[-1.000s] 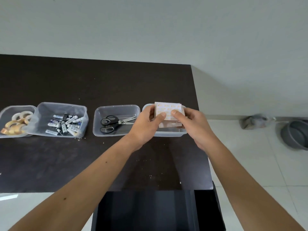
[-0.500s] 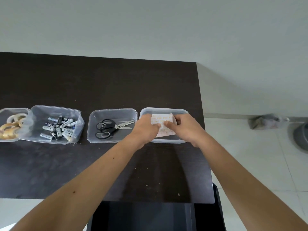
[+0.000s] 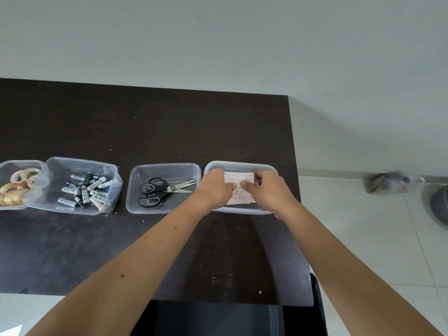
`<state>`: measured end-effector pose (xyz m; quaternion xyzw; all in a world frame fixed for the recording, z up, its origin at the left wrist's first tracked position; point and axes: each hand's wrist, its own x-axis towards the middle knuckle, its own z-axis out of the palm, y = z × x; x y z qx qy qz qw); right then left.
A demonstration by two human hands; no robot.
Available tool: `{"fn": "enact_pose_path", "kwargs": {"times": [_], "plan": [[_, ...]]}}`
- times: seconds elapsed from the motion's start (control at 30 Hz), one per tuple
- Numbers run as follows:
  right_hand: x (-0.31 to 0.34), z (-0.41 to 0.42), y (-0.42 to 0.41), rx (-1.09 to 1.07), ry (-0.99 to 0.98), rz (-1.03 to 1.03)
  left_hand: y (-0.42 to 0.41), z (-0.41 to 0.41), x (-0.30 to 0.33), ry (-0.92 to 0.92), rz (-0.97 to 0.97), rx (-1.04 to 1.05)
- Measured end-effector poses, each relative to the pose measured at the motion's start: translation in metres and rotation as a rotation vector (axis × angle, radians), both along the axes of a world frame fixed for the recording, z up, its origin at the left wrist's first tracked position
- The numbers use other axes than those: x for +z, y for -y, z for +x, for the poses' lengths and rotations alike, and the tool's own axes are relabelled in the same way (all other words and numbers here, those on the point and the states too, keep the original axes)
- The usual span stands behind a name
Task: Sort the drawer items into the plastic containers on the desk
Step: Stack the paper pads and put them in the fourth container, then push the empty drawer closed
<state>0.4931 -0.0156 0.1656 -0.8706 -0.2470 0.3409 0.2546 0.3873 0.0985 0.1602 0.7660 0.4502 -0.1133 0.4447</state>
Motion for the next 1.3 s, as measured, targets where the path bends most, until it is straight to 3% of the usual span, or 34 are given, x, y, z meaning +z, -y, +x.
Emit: {"fn": "enact_pose_path", "kwargs": {"times": [0.47,0.67,0.8,0.9,1.03,1.3], "plan": [[0.025,-0.017,0.026,-0.043,0.242,0.185,0.012,-0.050,0.027,0.381,0.106,0.104],[0.040,-0.068,0.069,0.033,0.385,0.262,0.036,-0.122,0.036,0.676,0.147,0.178],[0.035,-0.139,0.115,0.057,0.427,0.327,0.074,-0.201,0.024,0.777,0.111,0.172],[0.019,-0.201,0.158,0.106,0.416,0.334,0.111,-0.274,0.004,0.783,0.056,0.140],[-0.020,-0.279,0.219,0.153,0.295,0.310,0.160,-0.362,-0.038,0.646,0.020,0.055],[-0.098,-0.369,0.308,0.182,0.133,0.119,0.228,-0.454,-0.105,0.364,0.166,-0.165]]}}
